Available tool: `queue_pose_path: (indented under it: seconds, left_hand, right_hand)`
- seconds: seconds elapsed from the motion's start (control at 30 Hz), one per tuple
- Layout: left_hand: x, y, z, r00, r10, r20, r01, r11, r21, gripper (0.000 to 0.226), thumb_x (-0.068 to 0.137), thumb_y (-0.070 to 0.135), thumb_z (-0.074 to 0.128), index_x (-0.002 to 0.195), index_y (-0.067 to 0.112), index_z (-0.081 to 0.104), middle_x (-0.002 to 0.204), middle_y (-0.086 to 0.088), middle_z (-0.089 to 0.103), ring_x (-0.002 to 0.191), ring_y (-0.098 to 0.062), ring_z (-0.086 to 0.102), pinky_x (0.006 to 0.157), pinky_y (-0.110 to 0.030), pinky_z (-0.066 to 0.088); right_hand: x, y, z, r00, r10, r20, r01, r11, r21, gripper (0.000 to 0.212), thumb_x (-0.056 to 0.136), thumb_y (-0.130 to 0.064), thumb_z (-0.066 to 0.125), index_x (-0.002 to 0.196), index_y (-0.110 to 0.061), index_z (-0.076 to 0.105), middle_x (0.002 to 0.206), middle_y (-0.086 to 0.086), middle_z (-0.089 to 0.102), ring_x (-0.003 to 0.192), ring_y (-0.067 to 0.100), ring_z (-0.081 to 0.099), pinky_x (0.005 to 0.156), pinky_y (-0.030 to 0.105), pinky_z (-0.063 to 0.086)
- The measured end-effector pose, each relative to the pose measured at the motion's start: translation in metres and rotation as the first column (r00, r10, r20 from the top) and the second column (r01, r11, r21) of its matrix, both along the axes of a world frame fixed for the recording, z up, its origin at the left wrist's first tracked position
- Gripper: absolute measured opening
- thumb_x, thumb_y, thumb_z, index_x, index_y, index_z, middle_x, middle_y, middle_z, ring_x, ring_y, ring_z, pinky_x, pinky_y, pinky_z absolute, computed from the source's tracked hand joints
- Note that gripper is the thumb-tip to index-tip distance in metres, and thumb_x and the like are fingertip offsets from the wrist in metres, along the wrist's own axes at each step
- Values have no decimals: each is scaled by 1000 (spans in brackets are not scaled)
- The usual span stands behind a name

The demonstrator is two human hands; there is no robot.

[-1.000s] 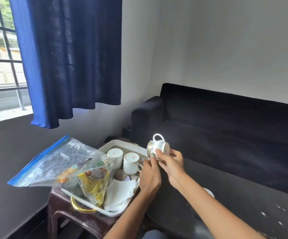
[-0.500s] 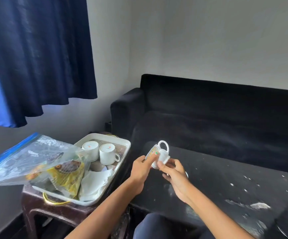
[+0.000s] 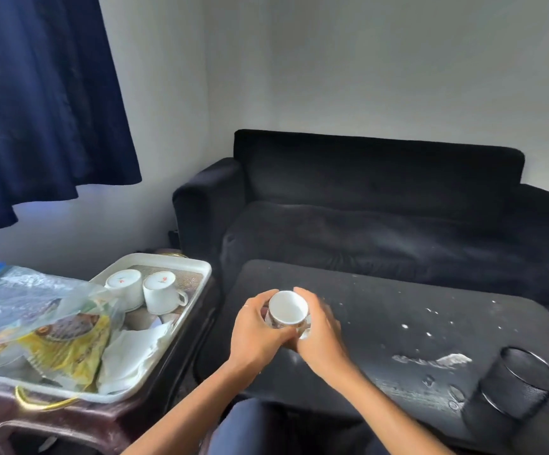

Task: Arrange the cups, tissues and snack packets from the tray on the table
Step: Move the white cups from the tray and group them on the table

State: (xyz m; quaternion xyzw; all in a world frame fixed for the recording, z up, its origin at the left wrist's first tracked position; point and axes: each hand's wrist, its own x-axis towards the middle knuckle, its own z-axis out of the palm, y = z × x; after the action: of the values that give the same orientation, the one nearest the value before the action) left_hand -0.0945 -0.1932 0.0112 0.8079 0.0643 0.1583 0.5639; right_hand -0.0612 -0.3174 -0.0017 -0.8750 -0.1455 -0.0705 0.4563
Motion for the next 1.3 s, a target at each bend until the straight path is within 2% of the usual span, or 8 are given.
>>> queue_pose_path:
  seconds: [0.07, 0.2, 0.3, 0.43, 0.57, 0.77, 1.0, 1.3]
  left_hand:
    - [4, -9, -3, 999, -37, -2, 37, 999, -18, 55, 57, 24, 84, 101, 49, 60, 96, 30, 61, 91, 17, 55, 72, -2, 42]
    - [17, -38, -10, 981, -177, -75, 169, 980, -101, 69, 61, 42, 76, 125, 39, 50, 119, 20, 59, 108, 8, 54, 78, -4, 39]
    - [25, -62, -23, 972, -215, -91, 209, 976, -65, 57, 64, 51, 65, 118, 48, 47, 116, 25, 57, 110, 6, 54, 84, -4, 39]
    - [40, -80, -51, 986, -130, -106, 127, 991, -35, 44, 80, 30, 61, 122, 26, 49, 110, 7, 57, 105, -19, 53, 95, -33, 46]
    - [60, -86, -66, 990, 9, -144, -22, 996, -90, 47, 84, 15, 60, 129, 15, 47, 127, -5, 48, 113, -23, 49, 100, -42, 43]
    - [80, -90, -73, 969, 102, -224, -148, 969, -200, 24, 82, 12, 62, 101, 7, 50, 107, -10, 58, 94, -26, 57, 86, -45, 50]
    - [80, -93, -78, 940, 4, -341, -99, 960, -261, 26, 82, 9, 54, 108, 12, 51, 103, -1, 60, 86, -15, 56, 68, -26, 43]
    - [82, -89, -83, 939, -19, -344, -74, 964, -255, 23, 85, 18, 56, 107, 17, 52, 105, -1, 62, 92, -19, 62, 71, -26, 48]
  right_hand:
    - [0, -3, -5, 1000, -21, 24, 21, 1000, -18, 68, 71, -14, 72, 130, -35, 46, 127, -4, 49, 118, 21, 51, 95, 39, 49]
    - [12, -23, -12, 971, -157, -181, 211, 916, 341, 27, 76, -28, 69, 99, -14, 68, 114, 11, 59, 97, 31, 66, 67, 38, 54]
    - [28, -43, -22, 944, -221, -247, 317, 819, 479, 28, 78, -26, 67, 105, -17, 66, 113, 10, 61, 104, 30, 61, 83, 43, 52]
    - [55, -79, -42, 955, -289, -59, 295, 929, 223, 75, 57, -5, 83, 120, -31, 52, 114, -8, 56, 105, 15, 54, 88, 31, 46]
    - [78, -92, -54, 949, -290, -120, 309, 931, 194, 77, 52, -6, 87, 116, -31, 51, 110, -11, 58, 100, 12, 56, 76, 20, 41]
    - [99, -96, -72, 931, -286, -229, 324, 933, 153, 69, 48, -10, 87, 106, -31, 55, 100, -16, 62, 92, 11, 59, 77, 26, 49]
    - [110, -90, -80, 912, -230, -340, 287, 949, 127, 68, 48, -3, 86, 103, -28, 54, 99, -9, 63, 92, 16, 60, 77, 29, 50]
    - [114, -84, -88, 902, -185, -390, 234, 969, 81, 65, 55, -5, 82, 104, -24, 44, 110, 1, 56, 97, 22, 54, 72, 31, 48]
